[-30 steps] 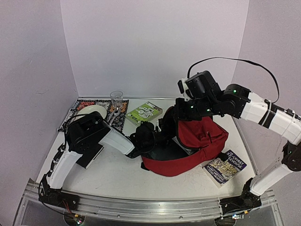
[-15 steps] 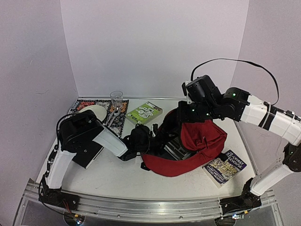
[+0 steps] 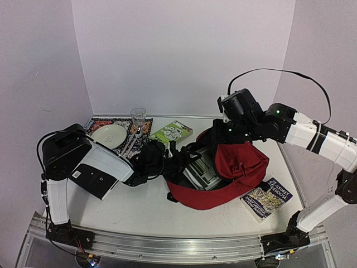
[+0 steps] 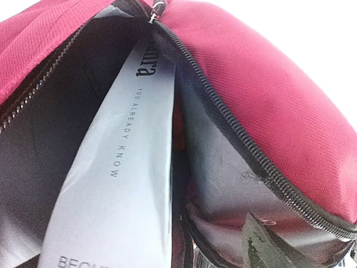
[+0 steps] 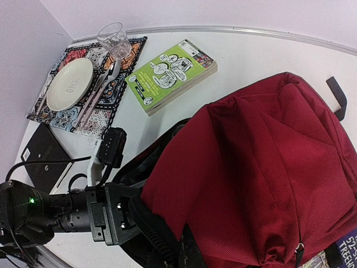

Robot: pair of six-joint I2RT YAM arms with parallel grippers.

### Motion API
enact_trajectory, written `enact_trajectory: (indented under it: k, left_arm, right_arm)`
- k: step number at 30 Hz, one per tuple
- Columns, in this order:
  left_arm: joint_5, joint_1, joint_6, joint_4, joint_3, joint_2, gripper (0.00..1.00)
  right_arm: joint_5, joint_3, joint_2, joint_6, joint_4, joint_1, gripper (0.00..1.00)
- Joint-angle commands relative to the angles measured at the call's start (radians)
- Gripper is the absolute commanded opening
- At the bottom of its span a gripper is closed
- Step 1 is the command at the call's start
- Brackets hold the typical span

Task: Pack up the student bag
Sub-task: Place the book in the largest pocket of the bag.

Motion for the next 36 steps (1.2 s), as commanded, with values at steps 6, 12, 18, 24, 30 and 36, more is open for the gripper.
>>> enact_trajectory:
  k: [6, 12, 18, 24, 30, 36]
  left_arm:
    - [0.023, -0.002, 0.011, -0.078, 0.235, 0.126, 0.71]
    - [-0.003, -0.011, 0.016, -0.118, 0.385, 0.220, 0.66]
    - [-0.037, -0.012, 0.004, -0.212, 0.387, 0.233, 0.73]
    - [-0.129, -0.012, 0.091, -0.365, 0.335, 0.148, 0.88]
    - [-0.250, -0.015, 0.162, -0.642, 0.413, 0.110, 0.97]
    - [-0.326, -0.024, 0.201, -0.809, 0.475, 0.099, 0.99]
  right_arm:
    - [0.006, 0.015, 0.016, -0.026, -0.003, 0.000, 0.00]
    - [0.004, 0.007, 0.006, -0.022, -0.001, 0.000, 0.00]
    - [0.007, 0.001, 0.002, -0.023, -0.002, -0.001, 0.00]
    - [0.011, -0.004, -0.003, -0.026, -0.002, -0.002, 0.00]
    - [0.009, 0.001, 0.000, -0.028, -0.001, -0.001, 0.00]
    - [0.012, 0.006, 0.000, -0.031, -0.001, -0.001, 0.00]
